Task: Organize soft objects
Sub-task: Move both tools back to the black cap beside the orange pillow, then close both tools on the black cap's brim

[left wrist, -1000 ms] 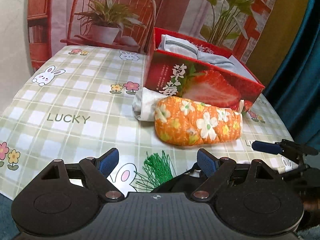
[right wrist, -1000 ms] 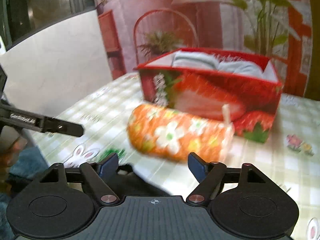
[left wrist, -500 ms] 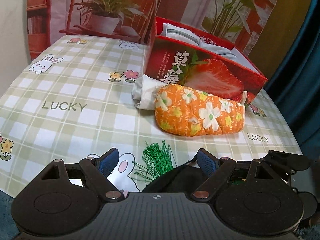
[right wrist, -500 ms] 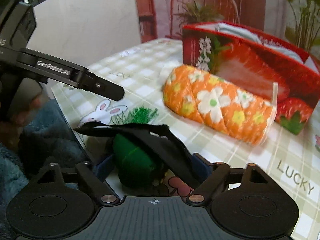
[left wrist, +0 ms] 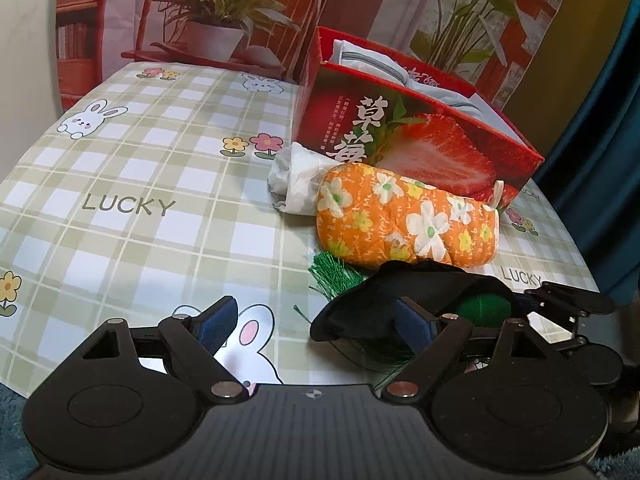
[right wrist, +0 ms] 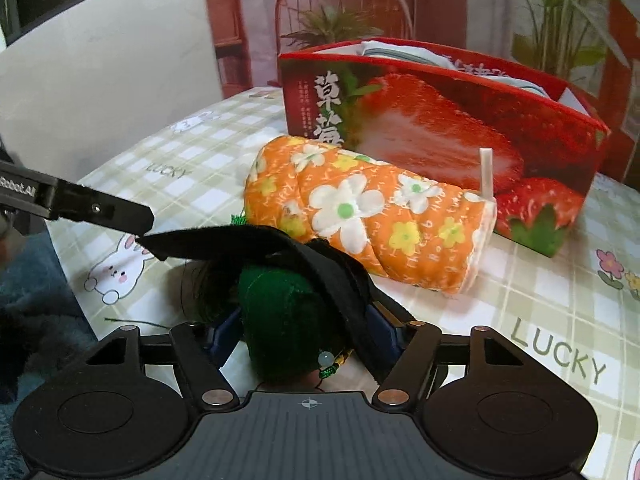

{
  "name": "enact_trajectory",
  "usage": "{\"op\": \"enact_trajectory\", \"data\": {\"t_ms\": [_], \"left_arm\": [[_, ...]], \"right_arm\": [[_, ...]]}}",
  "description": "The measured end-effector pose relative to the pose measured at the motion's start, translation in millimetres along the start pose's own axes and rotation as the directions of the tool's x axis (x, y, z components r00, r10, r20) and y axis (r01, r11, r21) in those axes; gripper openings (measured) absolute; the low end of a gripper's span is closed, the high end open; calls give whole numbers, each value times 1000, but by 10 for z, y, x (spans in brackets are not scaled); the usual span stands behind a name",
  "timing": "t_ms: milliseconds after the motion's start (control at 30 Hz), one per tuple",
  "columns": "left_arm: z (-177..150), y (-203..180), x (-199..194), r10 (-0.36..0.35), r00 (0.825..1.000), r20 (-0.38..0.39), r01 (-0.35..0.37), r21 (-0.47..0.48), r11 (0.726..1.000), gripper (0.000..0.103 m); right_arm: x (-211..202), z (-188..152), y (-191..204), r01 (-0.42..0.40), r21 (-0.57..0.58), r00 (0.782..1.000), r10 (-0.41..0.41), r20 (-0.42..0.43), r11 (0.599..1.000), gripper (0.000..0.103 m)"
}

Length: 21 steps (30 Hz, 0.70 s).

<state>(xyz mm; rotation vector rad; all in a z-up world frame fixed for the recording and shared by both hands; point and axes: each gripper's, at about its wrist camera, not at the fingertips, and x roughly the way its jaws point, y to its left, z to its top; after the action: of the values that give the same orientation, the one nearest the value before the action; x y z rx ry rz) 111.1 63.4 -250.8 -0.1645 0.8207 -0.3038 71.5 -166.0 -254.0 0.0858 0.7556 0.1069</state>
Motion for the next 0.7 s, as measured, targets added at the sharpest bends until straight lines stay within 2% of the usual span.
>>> {"op": "enact_trajectory", "data": {"t_ms": [133, 500, 700], "left_arm": [[-4, 14, 30, 4, 1000, -9, -4, -10, 1000, 87], [-5, 11, 32, -2, 1000, -20, 2, -28, 1000, 87], [-15, 9, 52, 2, 1000, -28, -3, -23, 1000, 87]], "right_arm": [[-111, -36, 29, 19, -14, 999, -18, 37, 1000, 77], [-418, -10, -28, 23, 40, 987, -29, 158, 999, 78], [-559, 1, -118, 83, 91, 961, -104, 258, 992, 83]]}}
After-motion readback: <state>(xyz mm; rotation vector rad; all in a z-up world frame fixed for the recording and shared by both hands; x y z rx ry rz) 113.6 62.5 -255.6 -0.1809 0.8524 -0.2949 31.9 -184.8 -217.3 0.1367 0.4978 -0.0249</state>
